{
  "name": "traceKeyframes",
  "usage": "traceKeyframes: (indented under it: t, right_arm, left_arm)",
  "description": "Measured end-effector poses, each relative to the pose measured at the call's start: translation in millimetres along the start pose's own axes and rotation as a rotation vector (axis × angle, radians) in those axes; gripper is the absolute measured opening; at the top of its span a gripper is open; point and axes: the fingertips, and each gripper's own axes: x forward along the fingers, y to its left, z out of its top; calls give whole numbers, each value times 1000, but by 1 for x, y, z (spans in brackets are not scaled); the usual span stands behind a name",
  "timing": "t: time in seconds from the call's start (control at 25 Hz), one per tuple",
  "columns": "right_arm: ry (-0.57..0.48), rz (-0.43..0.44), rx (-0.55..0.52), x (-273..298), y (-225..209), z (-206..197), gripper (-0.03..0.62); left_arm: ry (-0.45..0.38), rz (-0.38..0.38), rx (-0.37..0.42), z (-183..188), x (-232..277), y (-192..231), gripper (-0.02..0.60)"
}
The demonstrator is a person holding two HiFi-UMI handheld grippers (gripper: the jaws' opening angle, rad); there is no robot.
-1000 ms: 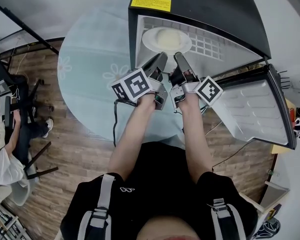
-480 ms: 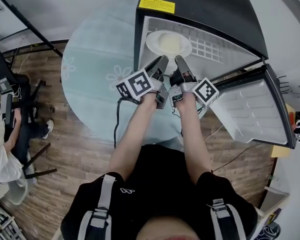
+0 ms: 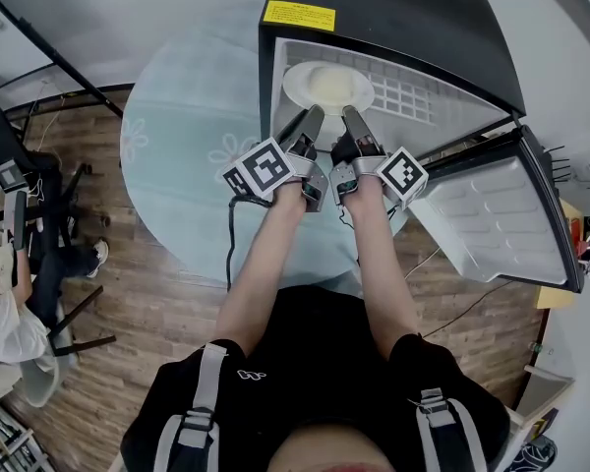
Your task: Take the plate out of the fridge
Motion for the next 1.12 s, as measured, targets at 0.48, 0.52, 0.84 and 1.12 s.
traceKeyframes:
  t: [0.48, 0.52, 0.84, 1.12]
  right_arm:
    - [-1, -10, 6, -6, -2, -4, 41]
    - [-3, -17, 1, -8, -3, -4, 41]
    - [-11, -1, -30, -23, 6, -12, 51]
    - [-34, 20, -24, -45, 14, -26, 51]
  left_arm:
    - [49, 71, 26, 1, -1, 12, 51]
    - [51, 69, 23, 0, -2, 11, 51]
    - [65, 49, 14, -7, -17, 4, 54]
    - [89, 42, 38, -17, -40, -6, 54]
